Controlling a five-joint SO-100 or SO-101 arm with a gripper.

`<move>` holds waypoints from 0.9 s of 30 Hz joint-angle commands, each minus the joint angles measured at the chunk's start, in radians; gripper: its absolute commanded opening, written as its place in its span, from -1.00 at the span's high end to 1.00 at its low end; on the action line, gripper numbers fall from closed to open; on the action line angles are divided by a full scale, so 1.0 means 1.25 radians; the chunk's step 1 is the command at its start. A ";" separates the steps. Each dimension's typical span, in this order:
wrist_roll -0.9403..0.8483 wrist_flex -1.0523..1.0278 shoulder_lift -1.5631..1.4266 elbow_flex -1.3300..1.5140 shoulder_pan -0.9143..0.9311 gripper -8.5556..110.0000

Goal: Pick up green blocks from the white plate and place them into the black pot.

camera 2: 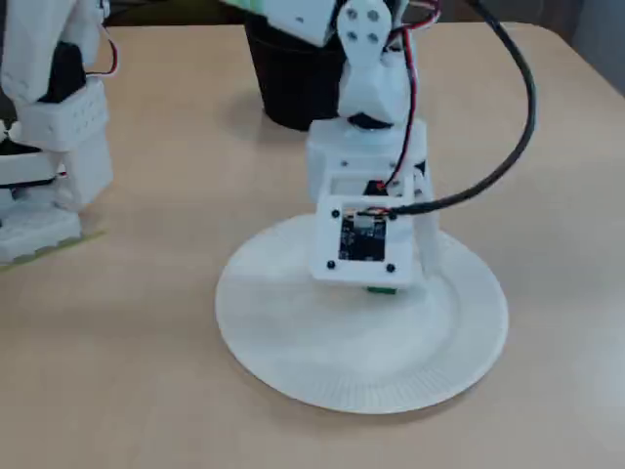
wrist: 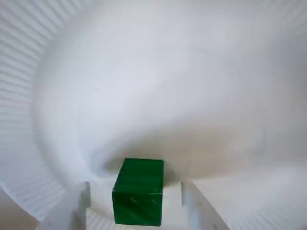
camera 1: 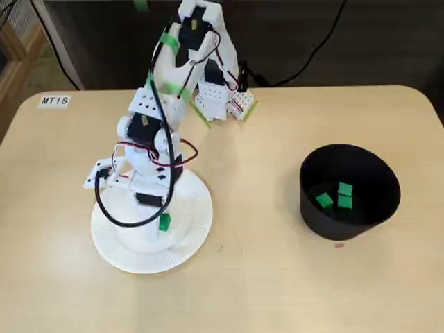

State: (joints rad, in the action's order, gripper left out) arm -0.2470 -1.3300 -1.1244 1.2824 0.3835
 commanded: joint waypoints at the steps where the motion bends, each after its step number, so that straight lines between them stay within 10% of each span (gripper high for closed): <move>1: 0.006 -0.022 0.031 -0.091 0.010 0.49; 5: 0.029 -0.036 0.097 -0.158 0.023 0.87; 15: -0.049 0.013 -0.027 -0.158 0.002 0.90; 27: 0.049 0.718 -0.769 0.475 -0.227 0.90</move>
State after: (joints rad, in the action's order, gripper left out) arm -0.2071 -0.6013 -1.8761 1.7518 0.1933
